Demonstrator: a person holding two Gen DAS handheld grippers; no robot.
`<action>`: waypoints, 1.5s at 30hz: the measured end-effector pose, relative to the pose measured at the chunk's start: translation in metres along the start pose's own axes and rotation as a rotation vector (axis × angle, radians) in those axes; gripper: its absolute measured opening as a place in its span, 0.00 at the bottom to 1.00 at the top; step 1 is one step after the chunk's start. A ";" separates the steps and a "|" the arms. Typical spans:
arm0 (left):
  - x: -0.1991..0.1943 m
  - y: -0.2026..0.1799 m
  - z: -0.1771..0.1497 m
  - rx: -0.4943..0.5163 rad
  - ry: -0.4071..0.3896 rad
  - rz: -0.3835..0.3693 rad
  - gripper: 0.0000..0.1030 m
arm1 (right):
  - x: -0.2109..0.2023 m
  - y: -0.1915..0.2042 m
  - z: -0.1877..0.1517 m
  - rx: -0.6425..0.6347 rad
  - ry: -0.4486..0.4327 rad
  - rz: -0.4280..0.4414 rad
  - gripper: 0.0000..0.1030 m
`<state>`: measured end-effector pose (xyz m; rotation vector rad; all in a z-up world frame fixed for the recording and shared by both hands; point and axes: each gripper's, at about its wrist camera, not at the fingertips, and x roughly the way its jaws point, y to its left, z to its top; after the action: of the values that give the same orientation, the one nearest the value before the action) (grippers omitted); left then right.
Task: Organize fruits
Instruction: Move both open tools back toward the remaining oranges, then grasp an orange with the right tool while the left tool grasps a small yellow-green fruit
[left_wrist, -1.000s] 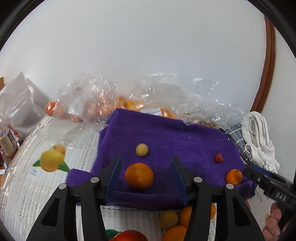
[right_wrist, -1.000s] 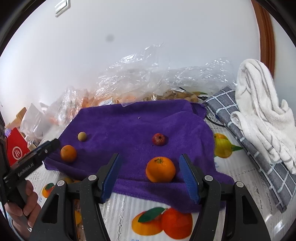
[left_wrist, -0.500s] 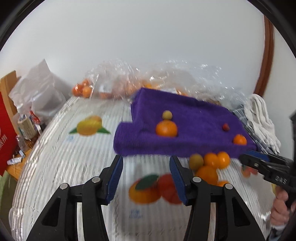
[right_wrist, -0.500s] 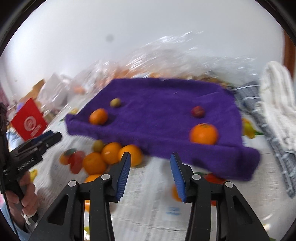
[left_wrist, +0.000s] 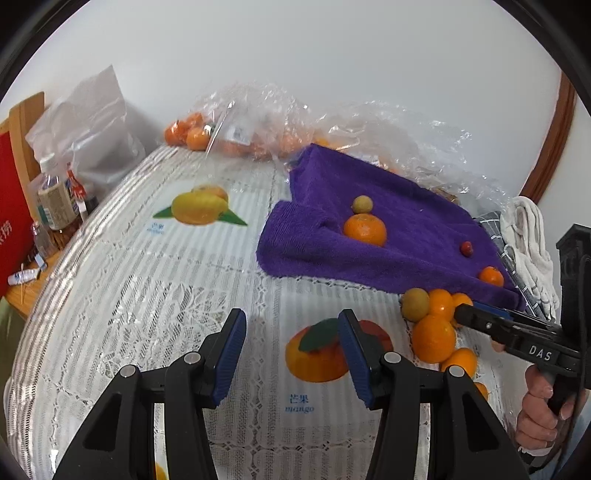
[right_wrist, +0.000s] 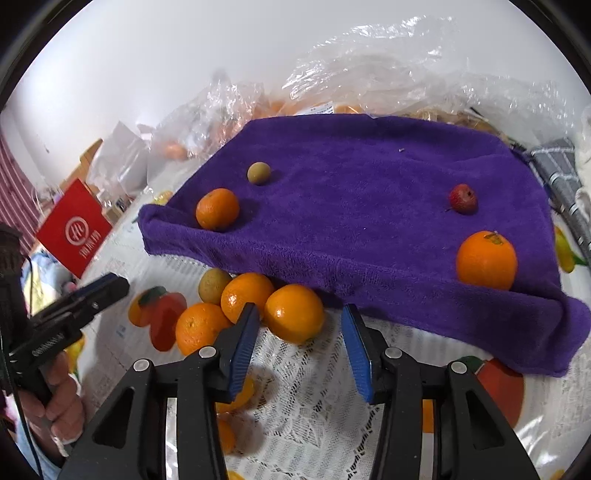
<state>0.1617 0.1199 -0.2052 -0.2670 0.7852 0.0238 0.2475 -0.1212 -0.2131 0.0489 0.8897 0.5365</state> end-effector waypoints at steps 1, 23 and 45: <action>0.002 0.001 0.000 -0.007 0.016 -0.008 0.48 | -0.001 -0.001 -0.001 0.004 -0.003 0.010 0.32; 0.009 -0.013 -0.004 0.066 0.055 0.066 0.48 | -0.036 -0.045 -0.046 -0.002 -0.034 -0.145 0.39; 0.001 -0.038 -0.012 0.126 0.021 -0.115 0.48 | -0.050 -0.046 -0.051 0.002 -0.104 -0.261 0.33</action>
<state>0.1588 0.0806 -0.2050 -0.1928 0.7882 -0.1369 0.2040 -0.1937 -0.2211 -0.0366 0.7806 0.2870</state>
